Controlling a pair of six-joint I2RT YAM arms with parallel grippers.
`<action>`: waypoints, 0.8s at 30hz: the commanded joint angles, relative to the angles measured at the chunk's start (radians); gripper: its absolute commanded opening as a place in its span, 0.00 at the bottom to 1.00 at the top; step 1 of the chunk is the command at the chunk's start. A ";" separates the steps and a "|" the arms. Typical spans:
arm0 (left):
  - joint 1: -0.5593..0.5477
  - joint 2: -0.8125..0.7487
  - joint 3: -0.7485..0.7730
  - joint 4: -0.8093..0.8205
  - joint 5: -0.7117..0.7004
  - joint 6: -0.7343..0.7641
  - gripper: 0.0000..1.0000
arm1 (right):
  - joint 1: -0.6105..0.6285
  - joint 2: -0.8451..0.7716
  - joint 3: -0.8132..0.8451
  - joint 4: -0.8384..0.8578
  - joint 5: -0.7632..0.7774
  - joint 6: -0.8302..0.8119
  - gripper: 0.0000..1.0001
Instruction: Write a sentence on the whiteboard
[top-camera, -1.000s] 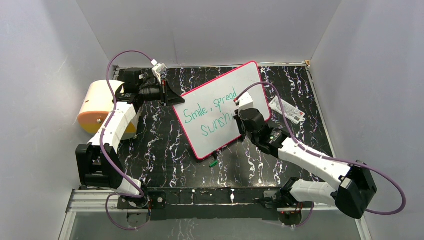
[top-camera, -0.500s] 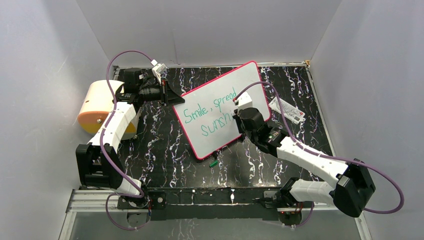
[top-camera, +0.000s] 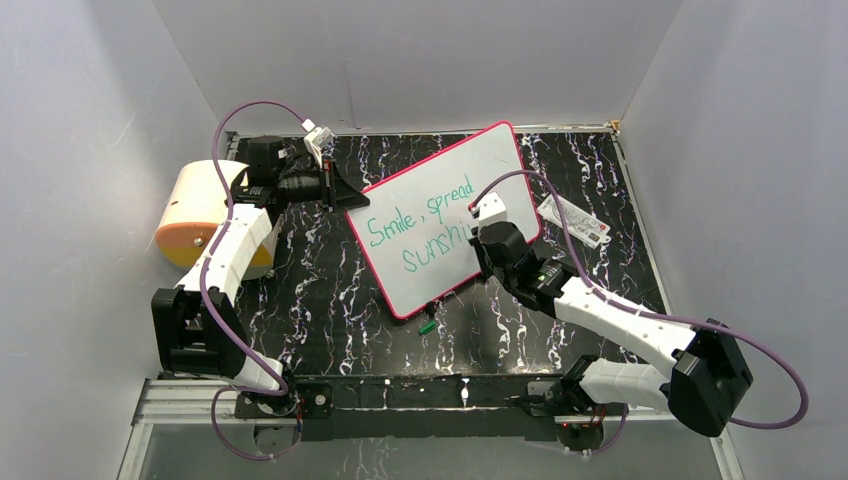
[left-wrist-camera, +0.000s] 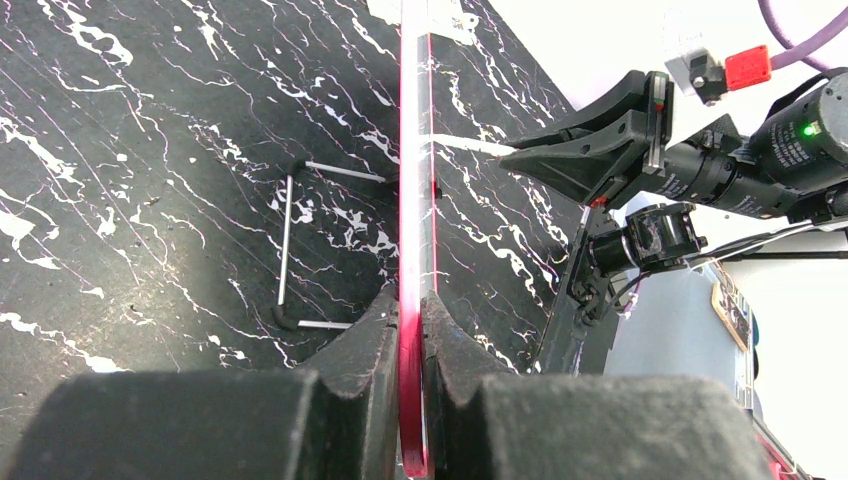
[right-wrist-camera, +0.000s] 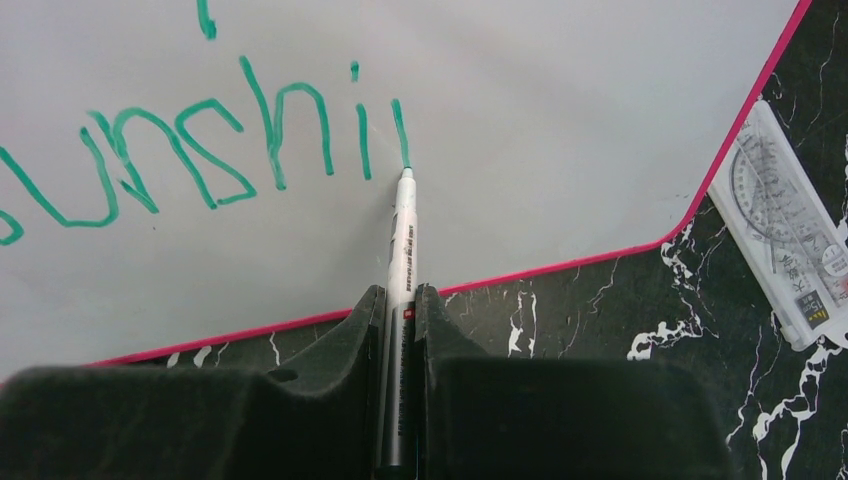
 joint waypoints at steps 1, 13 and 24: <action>-0.017 0.017 -0.031 -0.068 -0.059 0.041 0.00 | -0.007 -0.005 -0.020 -0.005 -0.038 0.032 0.00; -0.017 0.016 -0.031 -0.070 -0.059 0.042 0.00 | -0.007 -0.016 0.008 0.046 -0.015 0.010 0.00; -0.017 0.017 -0.031 -0.071 -0.059 0.042 0.00 | -0.007 -0.047 0.034 0.078 0.004 -0.024 0.00</action>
